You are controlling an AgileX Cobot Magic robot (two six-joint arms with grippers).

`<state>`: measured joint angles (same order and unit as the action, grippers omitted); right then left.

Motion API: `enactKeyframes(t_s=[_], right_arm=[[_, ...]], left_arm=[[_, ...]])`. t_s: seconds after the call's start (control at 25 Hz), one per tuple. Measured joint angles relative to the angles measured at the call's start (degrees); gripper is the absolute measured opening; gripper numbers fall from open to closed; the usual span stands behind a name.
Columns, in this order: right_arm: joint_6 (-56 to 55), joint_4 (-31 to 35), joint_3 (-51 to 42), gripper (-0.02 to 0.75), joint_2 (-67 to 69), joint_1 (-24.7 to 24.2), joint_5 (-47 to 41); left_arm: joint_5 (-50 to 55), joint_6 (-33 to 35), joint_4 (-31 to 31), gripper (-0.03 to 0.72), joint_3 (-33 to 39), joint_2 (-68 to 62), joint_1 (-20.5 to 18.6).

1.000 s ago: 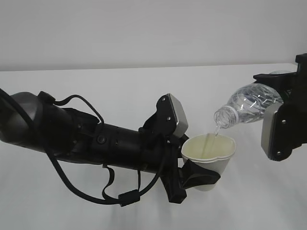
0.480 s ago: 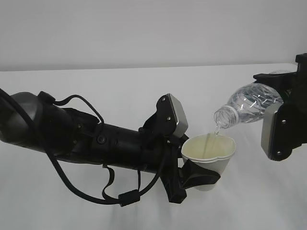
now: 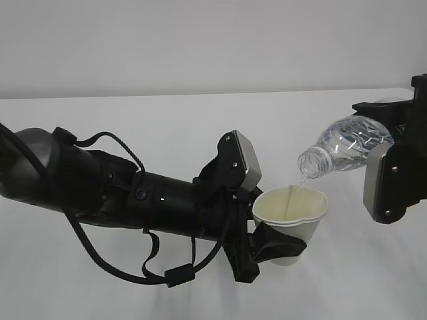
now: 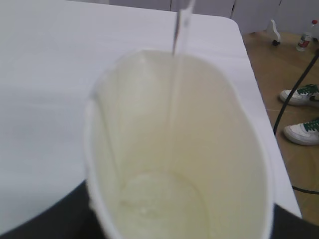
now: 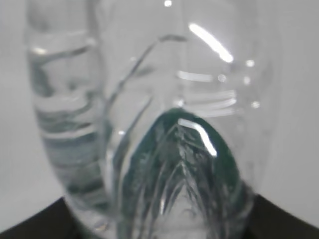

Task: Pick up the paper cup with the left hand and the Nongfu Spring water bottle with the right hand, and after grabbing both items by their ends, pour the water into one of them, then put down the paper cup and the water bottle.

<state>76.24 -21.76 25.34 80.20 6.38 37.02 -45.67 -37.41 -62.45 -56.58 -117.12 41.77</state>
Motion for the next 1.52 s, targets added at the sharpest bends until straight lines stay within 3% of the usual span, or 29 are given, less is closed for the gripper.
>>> enactKeyframes(t_s=[1.52], right_arm=[[0.00, -0.12, 0.00, 0.386, 0.00, 0.00, 0.13]], left_arm=[[0.00, 0.00, 0.09, 0.389, 0.00, 0.00, 0.00]])
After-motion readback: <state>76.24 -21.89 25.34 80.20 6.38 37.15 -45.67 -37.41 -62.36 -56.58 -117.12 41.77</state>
